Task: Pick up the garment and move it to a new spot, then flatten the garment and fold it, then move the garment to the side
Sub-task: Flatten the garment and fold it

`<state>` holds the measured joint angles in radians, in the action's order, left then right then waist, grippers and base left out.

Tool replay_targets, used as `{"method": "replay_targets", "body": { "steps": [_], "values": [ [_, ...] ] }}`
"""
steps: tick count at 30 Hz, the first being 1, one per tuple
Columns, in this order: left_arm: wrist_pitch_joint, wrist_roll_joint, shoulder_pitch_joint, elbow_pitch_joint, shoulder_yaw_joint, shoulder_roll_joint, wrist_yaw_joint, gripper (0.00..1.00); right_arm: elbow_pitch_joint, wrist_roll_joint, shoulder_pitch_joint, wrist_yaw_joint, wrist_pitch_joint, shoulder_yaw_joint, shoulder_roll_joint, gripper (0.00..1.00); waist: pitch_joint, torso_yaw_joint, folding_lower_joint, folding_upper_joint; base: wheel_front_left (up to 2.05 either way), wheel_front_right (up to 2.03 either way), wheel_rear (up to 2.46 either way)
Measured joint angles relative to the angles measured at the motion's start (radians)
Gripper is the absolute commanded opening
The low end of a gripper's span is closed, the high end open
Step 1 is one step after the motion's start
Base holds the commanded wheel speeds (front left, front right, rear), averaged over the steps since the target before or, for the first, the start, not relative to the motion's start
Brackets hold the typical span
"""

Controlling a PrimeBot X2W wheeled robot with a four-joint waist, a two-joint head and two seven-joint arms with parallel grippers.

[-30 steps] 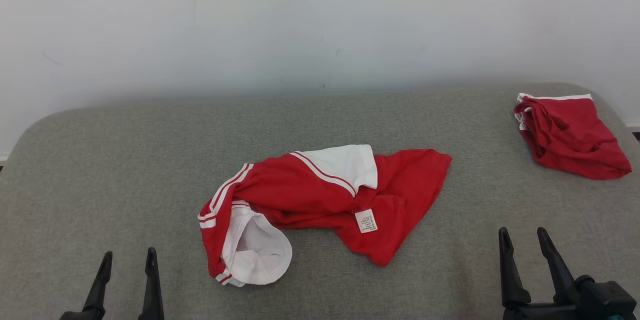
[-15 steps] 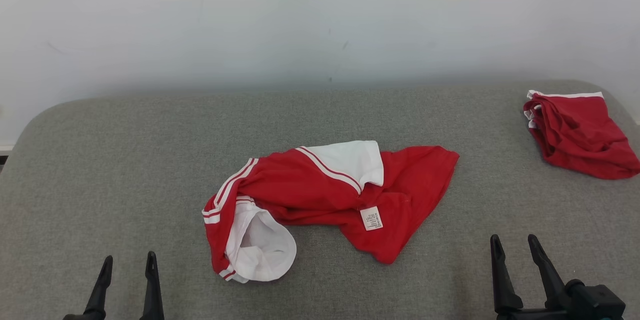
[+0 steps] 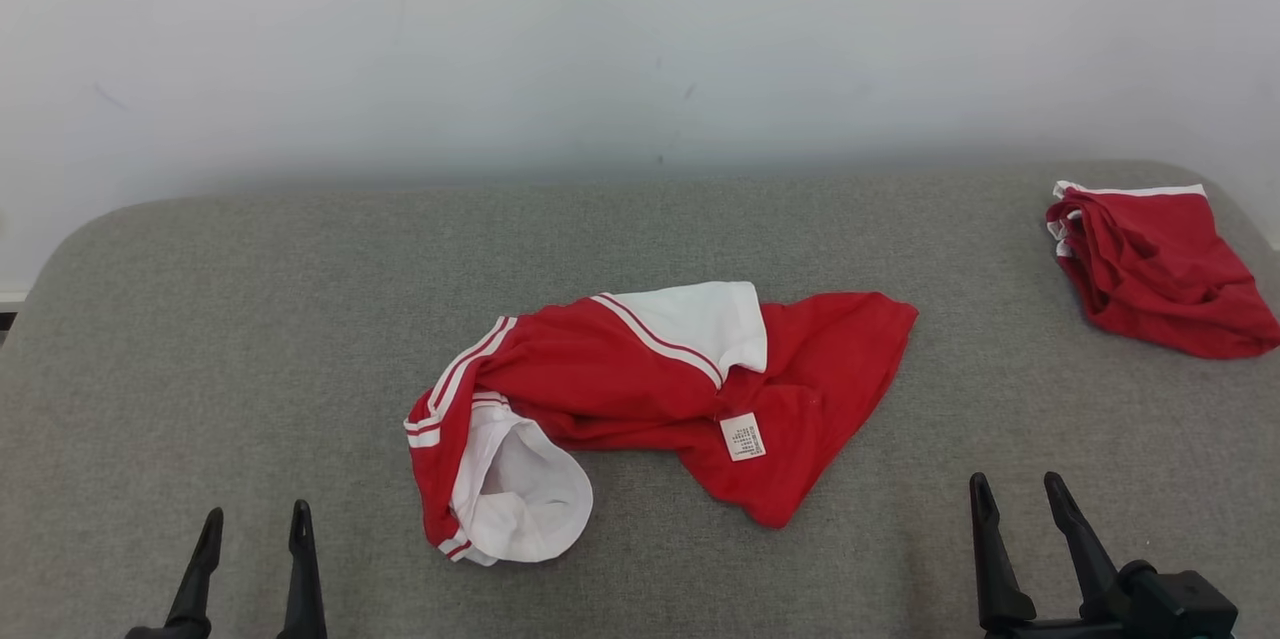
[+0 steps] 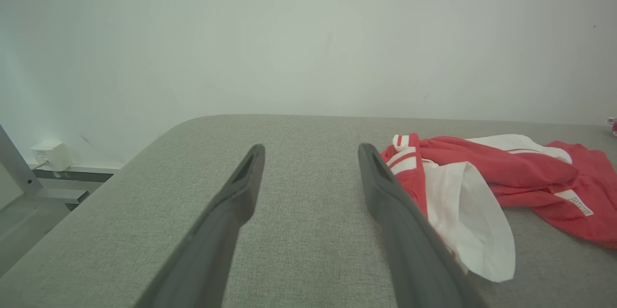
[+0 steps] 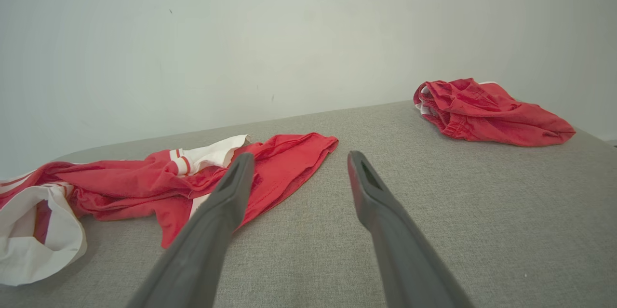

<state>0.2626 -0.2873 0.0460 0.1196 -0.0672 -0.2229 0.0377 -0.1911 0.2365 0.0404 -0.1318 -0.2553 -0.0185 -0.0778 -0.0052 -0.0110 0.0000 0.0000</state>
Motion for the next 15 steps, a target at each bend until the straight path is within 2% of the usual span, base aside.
{"method": "replay_targets", "body": {
  "steps": [8, 15],
  "values": [
    [0.000, 0.013, -0.001, 0.005, 0.010, 0.011, -0.011, 1.00, -0.001, 0.001, -0.011, 0.000, -0.001, -0.028, -0.003, 1.00, -0.001, 0.010, 0.0000, 0.0000, 0.00, 0.00, 0.00],
    [0.000, 0.024, -0.013, 0.007, 0.010, 0.028, -0.021, 1.00, -0.067, 0.008, -0.137, 0.000, 0.036, -0.069, -0.034, 1.00, 0.013, 0.029, 0.0000, 0.0000, 0.00, 0.00, 0.00]
  ]
}}
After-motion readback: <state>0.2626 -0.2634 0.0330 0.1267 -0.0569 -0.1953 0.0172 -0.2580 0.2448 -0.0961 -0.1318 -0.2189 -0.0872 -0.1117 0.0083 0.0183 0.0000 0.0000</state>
